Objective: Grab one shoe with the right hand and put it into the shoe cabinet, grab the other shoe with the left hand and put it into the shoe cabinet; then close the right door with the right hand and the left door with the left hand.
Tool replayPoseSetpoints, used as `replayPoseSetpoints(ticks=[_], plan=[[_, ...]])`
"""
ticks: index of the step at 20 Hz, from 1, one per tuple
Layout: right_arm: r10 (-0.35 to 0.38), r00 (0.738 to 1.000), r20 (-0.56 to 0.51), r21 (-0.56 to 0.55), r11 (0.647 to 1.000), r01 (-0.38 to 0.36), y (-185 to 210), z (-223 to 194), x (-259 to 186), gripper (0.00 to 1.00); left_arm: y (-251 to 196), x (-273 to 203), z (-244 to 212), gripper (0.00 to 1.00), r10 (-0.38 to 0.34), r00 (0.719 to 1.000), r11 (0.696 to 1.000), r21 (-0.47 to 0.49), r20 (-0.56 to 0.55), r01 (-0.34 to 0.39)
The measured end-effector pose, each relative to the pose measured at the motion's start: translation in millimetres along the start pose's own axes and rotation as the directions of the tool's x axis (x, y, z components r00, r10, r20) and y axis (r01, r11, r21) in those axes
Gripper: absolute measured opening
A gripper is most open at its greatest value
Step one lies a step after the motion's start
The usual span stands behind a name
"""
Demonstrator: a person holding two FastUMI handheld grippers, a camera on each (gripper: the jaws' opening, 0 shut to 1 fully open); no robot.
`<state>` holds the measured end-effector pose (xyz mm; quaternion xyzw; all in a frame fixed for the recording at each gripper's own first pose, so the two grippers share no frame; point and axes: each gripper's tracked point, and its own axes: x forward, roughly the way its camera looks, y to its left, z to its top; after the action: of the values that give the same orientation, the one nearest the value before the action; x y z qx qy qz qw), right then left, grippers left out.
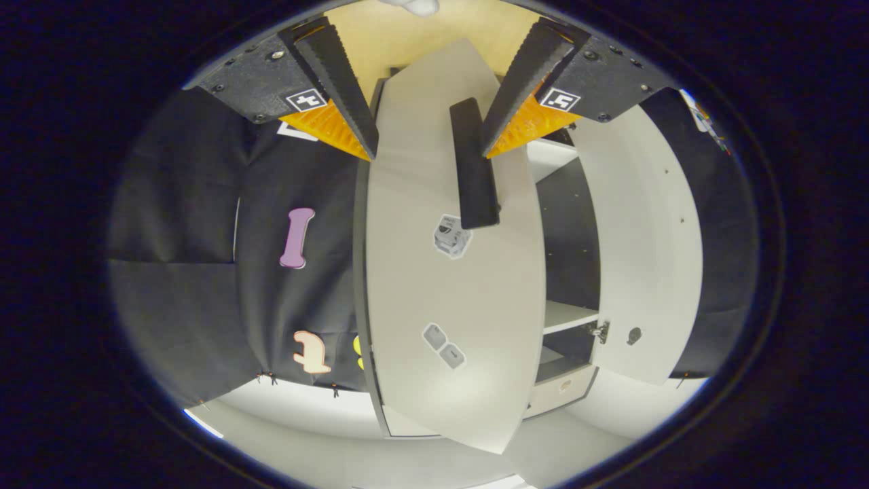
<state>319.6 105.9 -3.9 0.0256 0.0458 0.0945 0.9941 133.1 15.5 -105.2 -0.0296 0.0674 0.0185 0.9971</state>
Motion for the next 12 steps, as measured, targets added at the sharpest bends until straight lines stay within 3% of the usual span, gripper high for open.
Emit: replayPoseSetpoints(ticks=[5, 12], plan=[[0.013, 1.0, -0.001, -0.014, 1.0, -0.013, 21, -18, -48, 0.98, 33, 14, 7, 0.95, 0.028, 1.0, 1.0, -0.005, 0.006, -0.028], [-0.042, 0.999, -0.016, -0.04, 0.998, 0.041, 37, -55, -136, 0.99, 90, 61, 37, 0.95, 0.04, 0.998, 0.999, 0.012, 0.044, -0.04]])
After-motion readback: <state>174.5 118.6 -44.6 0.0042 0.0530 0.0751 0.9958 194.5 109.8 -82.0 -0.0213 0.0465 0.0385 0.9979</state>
